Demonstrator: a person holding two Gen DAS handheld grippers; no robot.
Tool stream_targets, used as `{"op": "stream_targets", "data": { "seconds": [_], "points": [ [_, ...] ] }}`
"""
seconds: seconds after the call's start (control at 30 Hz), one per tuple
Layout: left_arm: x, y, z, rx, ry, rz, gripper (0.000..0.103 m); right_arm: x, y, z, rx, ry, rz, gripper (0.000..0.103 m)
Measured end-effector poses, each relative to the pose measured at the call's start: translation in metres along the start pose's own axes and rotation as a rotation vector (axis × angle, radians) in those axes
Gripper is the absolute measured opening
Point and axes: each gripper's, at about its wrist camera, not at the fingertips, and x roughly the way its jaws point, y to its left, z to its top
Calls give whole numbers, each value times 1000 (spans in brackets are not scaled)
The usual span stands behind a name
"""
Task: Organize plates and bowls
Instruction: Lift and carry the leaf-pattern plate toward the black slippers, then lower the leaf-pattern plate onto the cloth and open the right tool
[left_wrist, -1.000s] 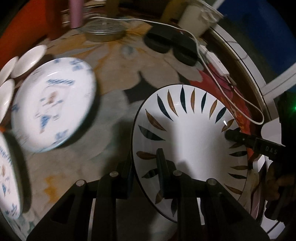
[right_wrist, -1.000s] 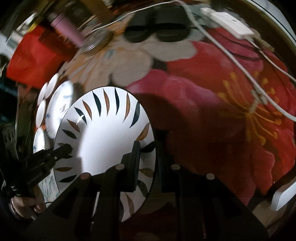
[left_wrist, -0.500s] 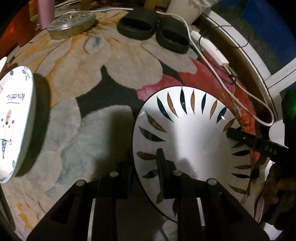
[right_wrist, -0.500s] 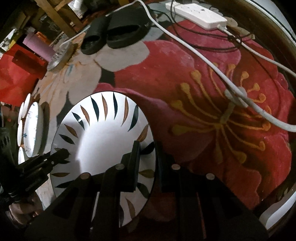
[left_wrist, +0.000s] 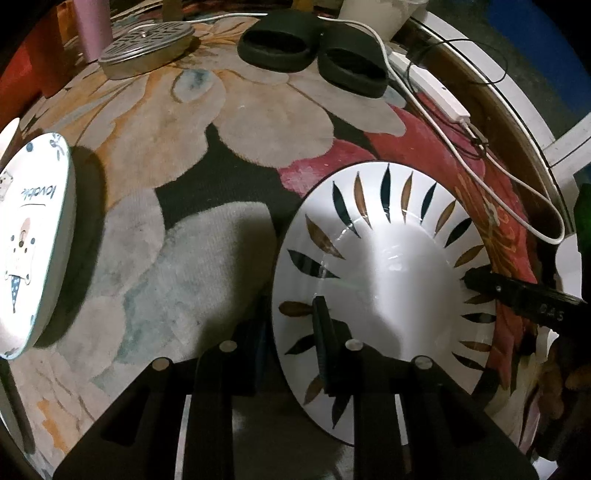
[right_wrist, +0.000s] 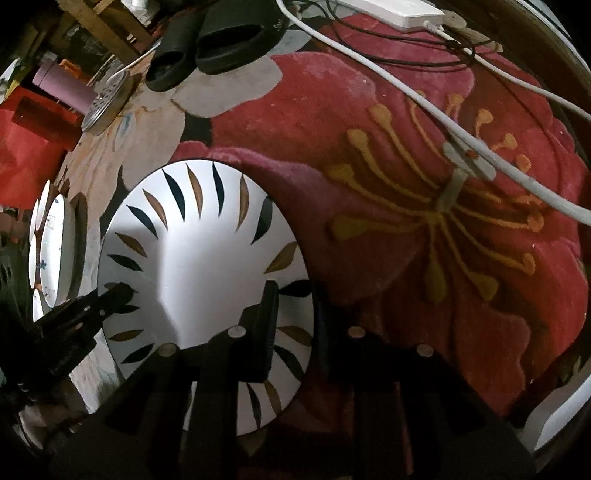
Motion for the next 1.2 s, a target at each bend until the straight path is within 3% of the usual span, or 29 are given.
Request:
{"op": "stream_targets", "data": {
  "seconds": [0.07, 0.17, 0.2, 0.27, 0.3, 0.33, 0.37, 0.4, 0.73, 1.2],
  "points": [
    [2, 3, 0, -19, 31, -20, 27, 0, 1, 2, -1, 11, -5, 22],
    [-1, 7, -4, -42, 40, -44, 56, -7, 3, 3, -1, -7, -35, 33],
    [-4, 7, -6, -44, 30, -43, 65, -12, 5, 3, -8, -26, -56, 44],
    [-11, 8, -8, -44, 10, -46, 66, -23, 11, 2, -31, -75, -82, 68],
    [-14, 9, -9, -43, 10, -49, 67, -27, 13, 2, -43, -91, -92, 85],
    [-16, 10, -9, -45, 14, -62, 73, -31, 17, 3, -56, -106, -99, 96],
    [-19, 12, -10, -51, 14, -70, 92, -35, 22, 3, -73, -122, -109, 99],
    [-22, 14, -10, -60, 5, -64, 102, -38, 27, 3, -90, -134, -121, 100],
    [-54, 43, -15, -125, -48, -18, 102, -37, 74, -2, -175, -117, -95, 103],
    [-75, 76, -29, -144, -53, 29, 102, -35, 113, -14, -223, -101, -70, 103]
  ]
}}
